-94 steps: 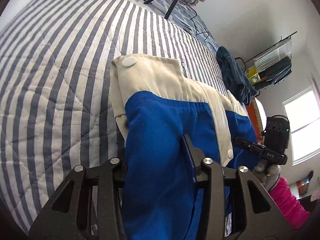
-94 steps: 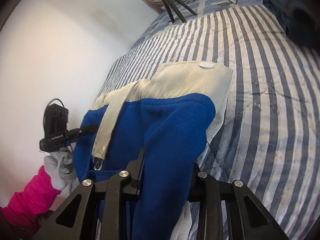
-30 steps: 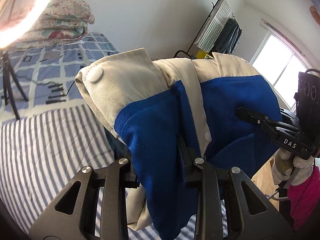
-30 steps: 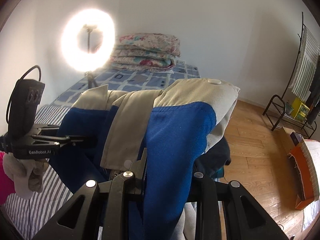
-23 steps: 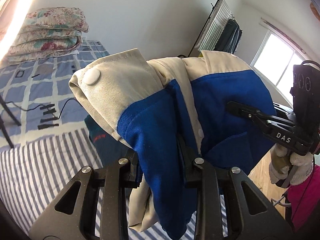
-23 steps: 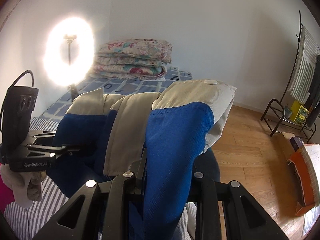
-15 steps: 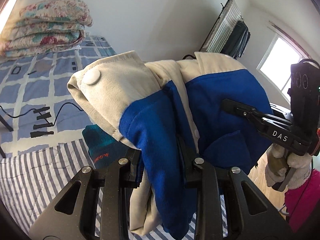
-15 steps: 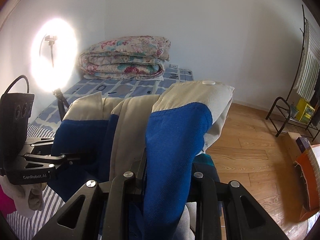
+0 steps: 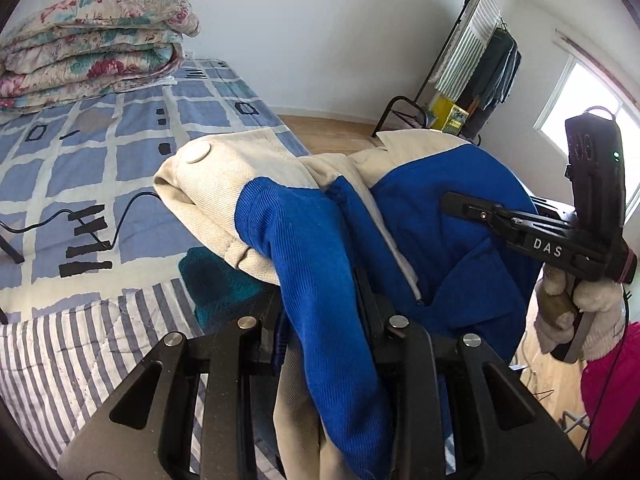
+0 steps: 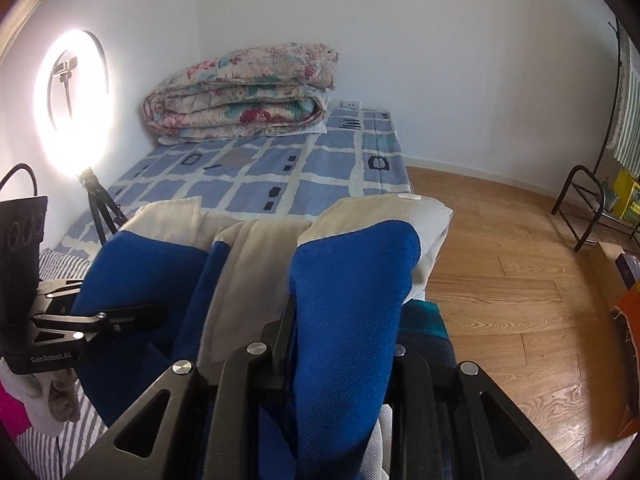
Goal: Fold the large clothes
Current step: 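Lower the bundle onto the bed and open both grippers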
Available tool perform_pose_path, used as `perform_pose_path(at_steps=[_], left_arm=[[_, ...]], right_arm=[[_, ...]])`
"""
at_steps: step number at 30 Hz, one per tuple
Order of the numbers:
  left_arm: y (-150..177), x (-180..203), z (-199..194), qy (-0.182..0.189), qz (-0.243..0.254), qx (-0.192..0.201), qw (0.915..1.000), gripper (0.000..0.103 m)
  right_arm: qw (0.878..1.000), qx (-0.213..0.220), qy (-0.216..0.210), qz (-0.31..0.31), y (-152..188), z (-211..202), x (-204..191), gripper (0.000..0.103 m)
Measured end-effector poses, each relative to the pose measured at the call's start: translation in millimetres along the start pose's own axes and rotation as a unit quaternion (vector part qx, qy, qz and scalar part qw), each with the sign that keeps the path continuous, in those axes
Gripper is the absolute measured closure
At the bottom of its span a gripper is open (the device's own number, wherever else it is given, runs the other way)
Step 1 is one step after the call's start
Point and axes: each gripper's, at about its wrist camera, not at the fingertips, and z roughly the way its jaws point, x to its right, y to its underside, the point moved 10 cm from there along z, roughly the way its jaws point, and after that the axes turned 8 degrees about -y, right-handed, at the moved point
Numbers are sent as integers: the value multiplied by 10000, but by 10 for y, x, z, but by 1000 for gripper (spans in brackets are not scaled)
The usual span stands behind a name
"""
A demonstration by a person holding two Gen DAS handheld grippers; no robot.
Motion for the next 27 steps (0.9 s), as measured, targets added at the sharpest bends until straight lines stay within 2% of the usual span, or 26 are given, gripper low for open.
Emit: perform_pose_path(at_steps=[2, 4, 8, 10, 12, 15, 19, 27], left_arm=[[25, -89, 44, -133, -27, -36, 9999, 76], [56, -185, 74, -186, -119, -102, 9997, 75], [102, -355, 93, -387, -236, -180, 9988, 53], [121, -430, 86, -549, -246, -154, 9981, 47], [140, -522, 87, -727, -332, -156, 9967, 33], [187, -601, 89, -737, -436, -220, 9961, 33], [215, -570, -10, -865, -280, -147, 9958, 33], [237, -462, -431, -965, -75, 207, 9951, 33]], right_arm=[[9998, -109, 117, 140, 40, 69, 147, 77], [9988, -197, 283, 344, 108, 122, 323, 70], [9948, -384, 673, 664, 301, 170, 604, 57], [9921, -486, 941, 667, 361, 193, 691, 50], [9889, -568, 1182, 701, 401, 204, 800, 45], [9865, -585, 1226, 910, 480, 176, 893, 42], [9857, -497, 1387, 824, 489, 53, 887, 42], [9848, -148, 1481, 901, 388, -279, 717, 42]])
